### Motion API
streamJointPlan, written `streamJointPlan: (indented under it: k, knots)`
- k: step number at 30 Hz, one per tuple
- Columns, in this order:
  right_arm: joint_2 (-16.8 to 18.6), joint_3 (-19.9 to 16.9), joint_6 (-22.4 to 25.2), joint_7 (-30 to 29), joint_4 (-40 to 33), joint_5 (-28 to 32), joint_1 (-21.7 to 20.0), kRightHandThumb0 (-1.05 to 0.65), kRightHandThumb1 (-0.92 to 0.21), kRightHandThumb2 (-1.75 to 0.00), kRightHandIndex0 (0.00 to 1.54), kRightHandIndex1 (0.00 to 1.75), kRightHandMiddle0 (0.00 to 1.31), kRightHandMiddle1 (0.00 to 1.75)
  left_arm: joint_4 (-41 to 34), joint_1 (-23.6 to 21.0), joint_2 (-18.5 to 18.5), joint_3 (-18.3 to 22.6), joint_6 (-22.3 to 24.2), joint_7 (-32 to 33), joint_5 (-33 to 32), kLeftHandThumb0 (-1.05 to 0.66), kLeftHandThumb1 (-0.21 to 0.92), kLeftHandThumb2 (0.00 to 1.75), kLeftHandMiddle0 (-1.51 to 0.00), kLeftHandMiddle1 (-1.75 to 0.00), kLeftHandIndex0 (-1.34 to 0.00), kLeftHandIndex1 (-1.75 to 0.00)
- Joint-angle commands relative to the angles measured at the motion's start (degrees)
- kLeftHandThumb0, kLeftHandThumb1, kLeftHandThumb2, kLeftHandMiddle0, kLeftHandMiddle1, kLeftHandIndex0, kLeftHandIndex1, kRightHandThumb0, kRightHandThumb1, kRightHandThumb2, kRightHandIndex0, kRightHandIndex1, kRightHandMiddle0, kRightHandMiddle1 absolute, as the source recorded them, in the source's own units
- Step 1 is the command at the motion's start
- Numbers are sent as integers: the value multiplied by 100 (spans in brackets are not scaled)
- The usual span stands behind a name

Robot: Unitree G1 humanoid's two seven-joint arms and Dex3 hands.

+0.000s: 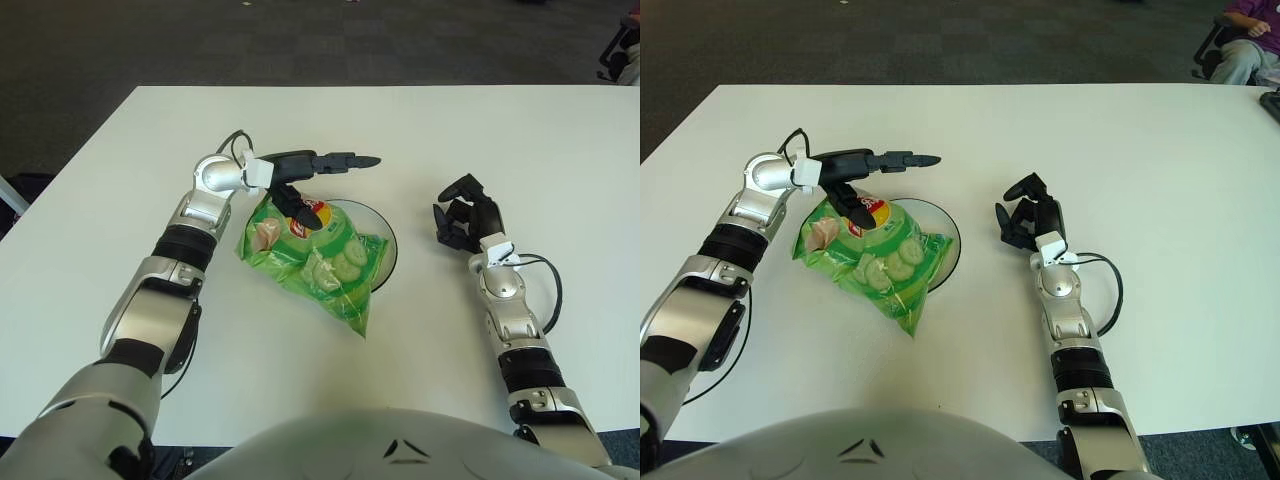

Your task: Put the snack into the plate.

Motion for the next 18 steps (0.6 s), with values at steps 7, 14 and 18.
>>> streamJointPlan:
  k: [7,14,18]
  knots:
    - [-15,68,342,102,275,-152,282,-40,-60,-94,84,175,41,175,757,-391,31,-68,-976,383,367,-73,92,19,-30,-3,-25,-7]
    - [-19,69,353,114,264,-147,289,-40,-60,-94,84,175,41,175,-379,446,-308,606,285,2108,368,-61,92,15,-49,-3,-49,-12]
    - [-24,70,345,115,289,-147,279,-41,-60,-95,84,175,41,175,-1689,1100,-603,940,1373,3098,503,-52,92,11,-58,-4,-60,-15]
